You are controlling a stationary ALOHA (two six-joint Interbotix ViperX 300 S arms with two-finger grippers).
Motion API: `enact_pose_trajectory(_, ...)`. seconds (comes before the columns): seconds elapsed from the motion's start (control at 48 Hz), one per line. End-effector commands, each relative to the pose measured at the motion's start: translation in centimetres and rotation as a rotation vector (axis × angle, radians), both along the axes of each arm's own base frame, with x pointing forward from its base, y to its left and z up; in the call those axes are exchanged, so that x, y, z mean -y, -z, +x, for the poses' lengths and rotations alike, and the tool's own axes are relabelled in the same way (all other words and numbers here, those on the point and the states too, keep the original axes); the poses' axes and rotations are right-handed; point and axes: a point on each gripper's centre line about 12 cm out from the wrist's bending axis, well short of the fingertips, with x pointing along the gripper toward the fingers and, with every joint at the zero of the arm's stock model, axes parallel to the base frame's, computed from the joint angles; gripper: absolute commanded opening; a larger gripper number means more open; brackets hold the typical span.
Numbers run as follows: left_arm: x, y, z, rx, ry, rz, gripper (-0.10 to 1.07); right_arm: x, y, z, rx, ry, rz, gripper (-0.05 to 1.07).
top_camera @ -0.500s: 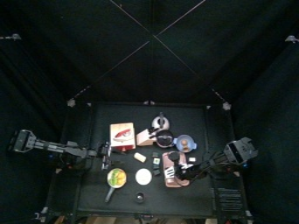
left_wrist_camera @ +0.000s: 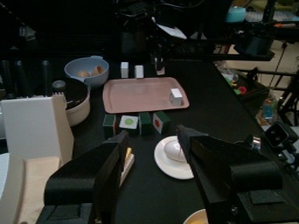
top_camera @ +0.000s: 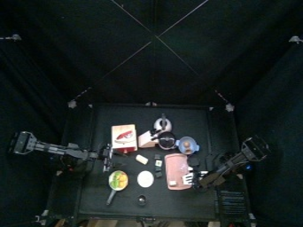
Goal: Place white sushi piece to right of plate
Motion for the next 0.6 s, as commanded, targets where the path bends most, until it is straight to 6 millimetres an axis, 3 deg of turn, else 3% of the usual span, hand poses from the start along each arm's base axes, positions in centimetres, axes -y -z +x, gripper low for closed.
enact_pose_trajectory(0.0,0.0,-0.4,0.2,0.014,0.001,-0.002,0.86,0.3,0.0,-0.6,0.005,0.0,0.004,0.7)
enact_pose_trajectory(0.271,0.0,-0.4,0.3,0.011,0.001,-0.002,0.86,0.5,0.5,-0.4,0.052,-0.034,0.019,0.92)
enact_pose_trajectory(0.458,0.0,-0.3,0.2,0.005,0.001,0.0,0.86,0.4,-0.3,0.1,0.087,-0.049,0.024,0.93)
enact_pose_trajectory(0.583,0.0,-0.3,0.2,0.005,0.001,-0.001,0.86,0.2,-2.7,2.9,0.207,-0.144,-0.05,0.93)
